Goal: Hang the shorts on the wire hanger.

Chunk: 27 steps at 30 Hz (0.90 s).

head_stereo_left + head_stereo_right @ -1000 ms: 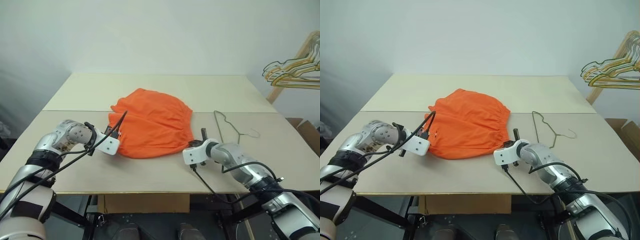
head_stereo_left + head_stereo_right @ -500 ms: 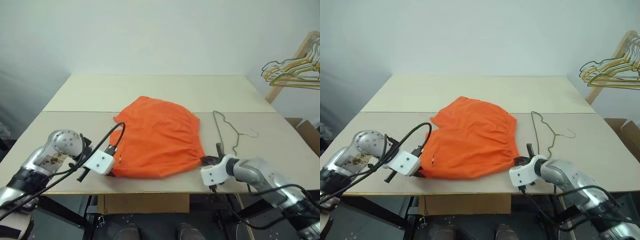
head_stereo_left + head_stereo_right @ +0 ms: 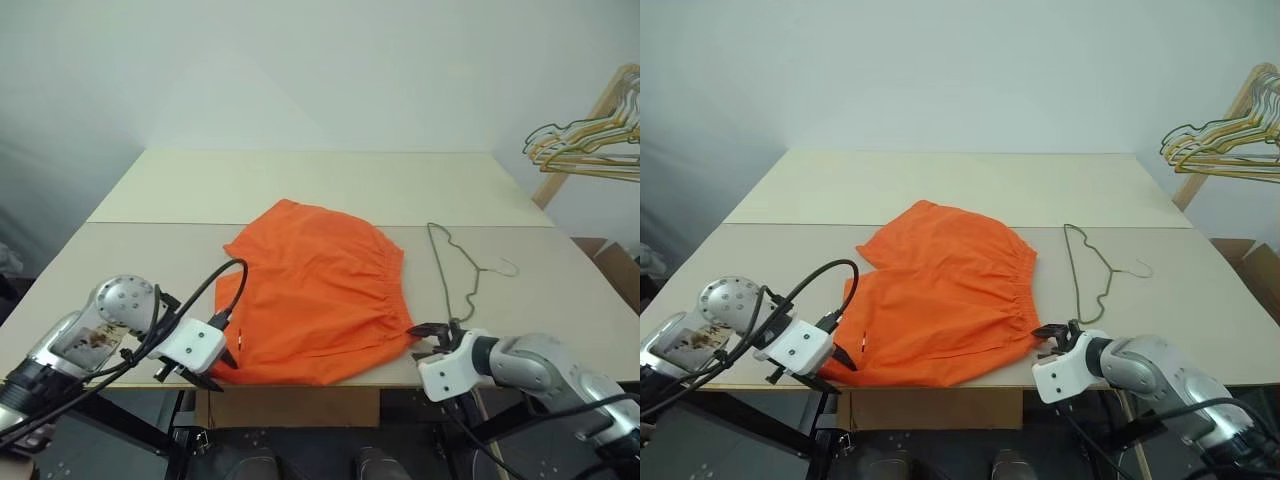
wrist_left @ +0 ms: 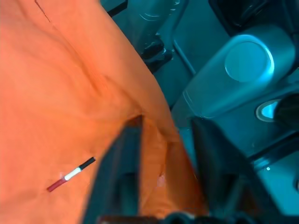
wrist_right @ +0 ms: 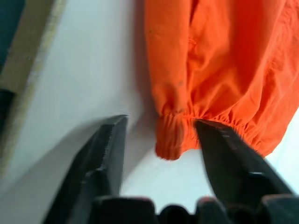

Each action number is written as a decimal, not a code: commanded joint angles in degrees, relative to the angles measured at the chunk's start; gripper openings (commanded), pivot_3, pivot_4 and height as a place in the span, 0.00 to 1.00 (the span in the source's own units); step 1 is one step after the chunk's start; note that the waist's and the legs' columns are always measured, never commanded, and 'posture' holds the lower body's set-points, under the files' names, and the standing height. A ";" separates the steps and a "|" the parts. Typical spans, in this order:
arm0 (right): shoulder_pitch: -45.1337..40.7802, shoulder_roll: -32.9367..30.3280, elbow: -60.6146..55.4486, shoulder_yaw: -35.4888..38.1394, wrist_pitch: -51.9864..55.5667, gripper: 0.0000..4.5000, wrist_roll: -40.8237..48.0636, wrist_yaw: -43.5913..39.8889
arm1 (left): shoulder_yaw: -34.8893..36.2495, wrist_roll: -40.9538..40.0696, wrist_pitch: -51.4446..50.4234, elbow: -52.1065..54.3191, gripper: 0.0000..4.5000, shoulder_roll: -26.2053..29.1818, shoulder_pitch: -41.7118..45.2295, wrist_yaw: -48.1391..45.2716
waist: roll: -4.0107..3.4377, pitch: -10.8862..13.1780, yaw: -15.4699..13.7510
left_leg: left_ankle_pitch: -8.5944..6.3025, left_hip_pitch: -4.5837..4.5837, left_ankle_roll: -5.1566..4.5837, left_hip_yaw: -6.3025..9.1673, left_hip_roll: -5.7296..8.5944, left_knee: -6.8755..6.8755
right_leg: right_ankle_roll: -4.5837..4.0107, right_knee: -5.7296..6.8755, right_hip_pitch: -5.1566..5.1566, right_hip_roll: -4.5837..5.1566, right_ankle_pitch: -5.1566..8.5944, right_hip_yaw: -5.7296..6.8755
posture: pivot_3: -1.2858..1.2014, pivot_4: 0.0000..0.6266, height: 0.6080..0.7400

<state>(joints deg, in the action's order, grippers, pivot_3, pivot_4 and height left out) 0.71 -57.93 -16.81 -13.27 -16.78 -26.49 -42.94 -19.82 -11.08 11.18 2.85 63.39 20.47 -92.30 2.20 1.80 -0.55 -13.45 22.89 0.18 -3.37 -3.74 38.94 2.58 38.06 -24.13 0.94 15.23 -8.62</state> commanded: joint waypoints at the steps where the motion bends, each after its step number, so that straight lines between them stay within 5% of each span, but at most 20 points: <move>1: 5.32 -2.01 -6.19 8.16 5.40 0.91 8.45 -4.11 | 1.44 -7.03 -0.19 2.47 0.67 4.85 1.49 -0.20 | 0.00 0.00 -0.05 | 0.00 -0.02 0.00 0.00 -0.01 0.00 | 0.01 0.00 0.03 0.00 0.00 0.01 | 0.55 0.00 1.00; 4: 10.13 2.61 -13.92 18.30 22.76 1.00 22.13 -6.58 | 5.48 -12.10 -3.49 1.25 0.88 3.19 2.83 -0.20 | 0.00 0.00 -0.34 | 0.00 -0.07 0.00 0.00 -0.02 0.02 | 0.01 0.00 0.11 0.00 0.02 0.03 | 0.55 0.00 1.00; 8: 7.59 8.77 -16.47 28.01 42.53 1.00 31.81 -3.54 | 8.86 -16.11 -11.75 -3.68 0.88 -1.84 8.93 2.02 | 0.12 -0.08 -0.34 | 0.00 -0.09 0.01 0.01 -0.02 0.09 | 0.02 0.04 0.16 0.00 0.00 0.06 | 0.56 0.00 1.00; 14: -6.18 16.20 -9.32 28.96 74.40 1.00 34.56 7.13 | 11.18 -18.81 -24.32 -5.28 0.88 -13.85 15.94 12.38 | 0.37 -0.25 -0.37 | 0.00 -0.12 0.01 0.04 -0.01 0.08 | 0.07 -0.01 0.21 -0.01 -0.03 0.12 | 0.55 0.00 1.00; 20: -19.22 22.86 4.83 24.38 86.32 1.00 29.78 19.55 | 12.62 -20.69 -33.28 -0.89 0.88 -23.14 17.00 22.32 | 0.33 -0.24 0.36 | 0.00 0.04 0.01 0.06 0.00 -0.03 | -0.09 0.00 -0.02 -0.05 -0.42 0.08 | 0.54 0.00 1.00; 27: -28.09 25.06 18.64 19.12 87.89 1.00 29.61 21.93 | 13.66 -20.62 -35.94 0.89 0.88 -24.78 16.68 22.16 | 0.29 -0.25 1.27 | 0.00 0.04 0.00 0.08 0.02 -0.13 | -0.10 -0.04 -0.01 -0.07 -0.43 0.05 | 0.55 0.00 1.00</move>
<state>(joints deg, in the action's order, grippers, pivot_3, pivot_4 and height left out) -25.52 -32.45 0.87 6.90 70.75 2.67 -20.87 -7.91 -31.02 -24.33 1.76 38.60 36.12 -70.16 2.50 1.54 0.72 -13.45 22.92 0.18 -3.27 -3.72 38.82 2.49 38.03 -24.11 0.87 14.80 -8.57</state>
